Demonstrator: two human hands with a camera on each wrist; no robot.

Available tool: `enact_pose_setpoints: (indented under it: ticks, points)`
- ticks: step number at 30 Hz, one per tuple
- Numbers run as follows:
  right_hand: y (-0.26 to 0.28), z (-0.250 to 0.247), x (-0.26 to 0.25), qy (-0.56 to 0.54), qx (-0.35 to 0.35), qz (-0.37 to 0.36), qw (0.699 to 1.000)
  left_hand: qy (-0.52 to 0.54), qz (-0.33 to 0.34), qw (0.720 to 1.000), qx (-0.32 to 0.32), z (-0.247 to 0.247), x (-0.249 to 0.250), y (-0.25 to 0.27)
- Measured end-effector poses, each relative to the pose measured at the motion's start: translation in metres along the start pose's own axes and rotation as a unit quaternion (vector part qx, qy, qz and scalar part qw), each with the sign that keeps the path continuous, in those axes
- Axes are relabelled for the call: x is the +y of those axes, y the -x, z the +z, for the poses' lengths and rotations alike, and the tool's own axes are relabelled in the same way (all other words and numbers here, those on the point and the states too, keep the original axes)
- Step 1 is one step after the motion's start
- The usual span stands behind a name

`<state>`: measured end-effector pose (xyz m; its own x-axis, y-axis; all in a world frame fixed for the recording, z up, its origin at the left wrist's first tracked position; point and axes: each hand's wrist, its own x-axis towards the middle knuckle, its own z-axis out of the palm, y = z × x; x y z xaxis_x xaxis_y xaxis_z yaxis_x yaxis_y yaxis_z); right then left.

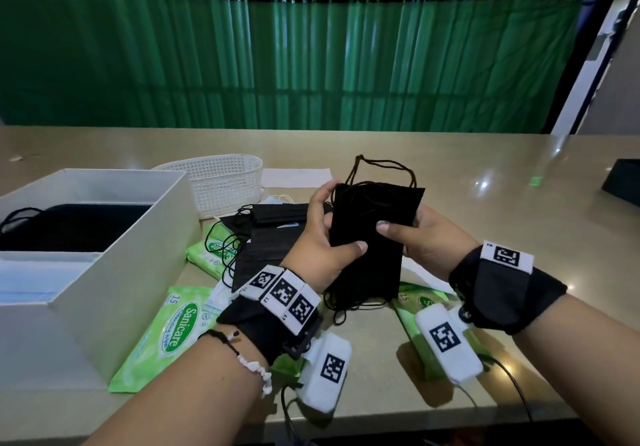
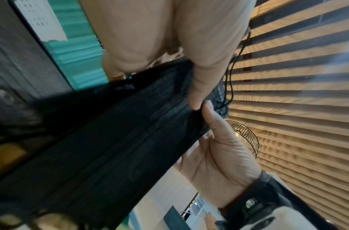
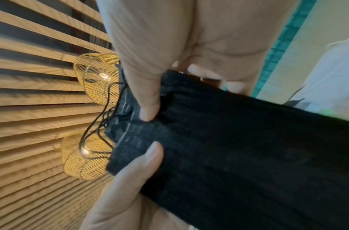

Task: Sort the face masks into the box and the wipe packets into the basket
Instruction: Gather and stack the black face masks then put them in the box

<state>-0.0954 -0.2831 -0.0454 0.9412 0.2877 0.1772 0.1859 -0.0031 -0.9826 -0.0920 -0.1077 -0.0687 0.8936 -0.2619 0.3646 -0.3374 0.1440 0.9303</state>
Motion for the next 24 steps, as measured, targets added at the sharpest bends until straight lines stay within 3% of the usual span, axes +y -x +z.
enact_pose_setpoints:
  ticks: [6, 10, 17, 24]
  points:
    - [0.011, 0.000, 0.009, 0.054, -0.014, 0.049, 0.997, -0.060, -0.153, 0.984, -0.060, 0.002, -0.018, 0.010]
    - [0.012, -0.002, 0.016, 0.092, -0.015, 0.063, 0.994, -0.107, -0.207, 0.971, -0.058, -0.004, -0.026, 0.011]
    - [0.004, -0.004, 0.012, 0.140, -0.077, 0.116, 0.980, -0.117, -0.209, 0.969, -0.058, -0.010, -0.017, 0.004]
    - [0.004, -0.004, -0.008, 0.103, -0.133, 0.127, 0.978, -0.110, -0.131, 0.978, -0.116, -0.010, 0.006, 0.000]
